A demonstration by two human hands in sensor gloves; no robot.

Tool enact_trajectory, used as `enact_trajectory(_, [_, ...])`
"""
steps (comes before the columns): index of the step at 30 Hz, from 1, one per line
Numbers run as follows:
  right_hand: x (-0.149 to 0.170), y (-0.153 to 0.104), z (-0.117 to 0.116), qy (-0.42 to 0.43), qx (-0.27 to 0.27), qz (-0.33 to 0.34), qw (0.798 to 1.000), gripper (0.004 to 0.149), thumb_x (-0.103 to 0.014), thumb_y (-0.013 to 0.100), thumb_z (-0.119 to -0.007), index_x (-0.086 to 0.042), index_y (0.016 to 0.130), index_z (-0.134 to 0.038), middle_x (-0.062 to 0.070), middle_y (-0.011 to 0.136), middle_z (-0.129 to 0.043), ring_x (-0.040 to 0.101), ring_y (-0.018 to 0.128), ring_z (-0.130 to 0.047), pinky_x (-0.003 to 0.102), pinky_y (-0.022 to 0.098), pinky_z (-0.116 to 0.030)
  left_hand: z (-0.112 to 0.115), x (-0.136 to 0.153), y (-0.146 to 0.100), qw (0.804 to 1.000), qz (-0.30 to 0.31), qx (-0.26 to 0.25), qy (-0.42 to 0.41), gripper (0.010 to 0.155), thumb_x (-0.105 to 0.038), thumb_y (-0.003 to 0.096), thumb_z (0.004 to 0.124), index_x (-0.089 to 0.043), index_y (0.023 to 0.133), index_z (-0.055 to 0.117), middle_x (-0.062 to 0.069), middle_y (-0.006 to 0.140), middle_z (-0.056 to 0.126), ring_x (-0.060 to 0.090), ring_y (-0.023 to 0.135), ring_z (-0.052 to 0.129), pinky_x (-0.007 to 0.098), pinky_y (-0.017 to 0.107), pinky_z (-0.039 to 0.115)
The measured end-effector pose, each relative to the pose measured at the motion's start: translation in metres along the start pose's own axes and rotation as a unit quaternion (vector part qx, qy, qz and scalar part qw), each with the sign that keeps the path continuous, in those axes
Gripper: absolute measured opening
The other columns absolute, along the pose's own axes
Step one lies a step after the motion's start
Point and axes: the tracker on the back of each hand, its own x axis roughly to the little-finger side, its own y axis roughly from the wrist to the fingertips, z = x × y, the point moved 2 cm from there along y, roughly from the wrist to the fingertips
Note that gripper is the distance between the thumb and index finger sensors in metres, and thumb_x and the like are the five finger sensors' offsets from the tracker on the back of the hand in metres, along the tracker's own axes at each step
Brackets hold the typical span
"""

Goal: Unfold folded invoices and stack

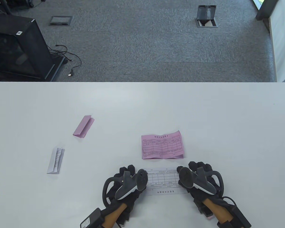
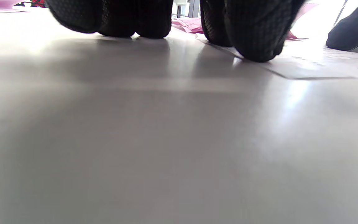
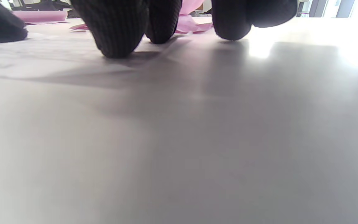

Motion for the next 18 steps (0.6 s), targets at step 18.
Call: enact_trajectory(18, [0.015, -0.003, -0.008, 0.108, -0.024, -0.038, 0.993, 0.072, -0.058, 0.045, -0.065, -0.028, 0.107, -0.046, 0.023, 0.107, -0.047, 0.049, 0.093, -0.049, 0.071, 0.067, -0.041, 0.001, 0.001, 0.000, 1.000, -0.003, 0.010, -0.007, 0.061, -0.051, 0.0482, 0.078, -0.046, 0.106, 0.056, 0.013, 0.119, 0.043, 0.043, 0.106, 0.045, 0.057, 0.073, 0.055])
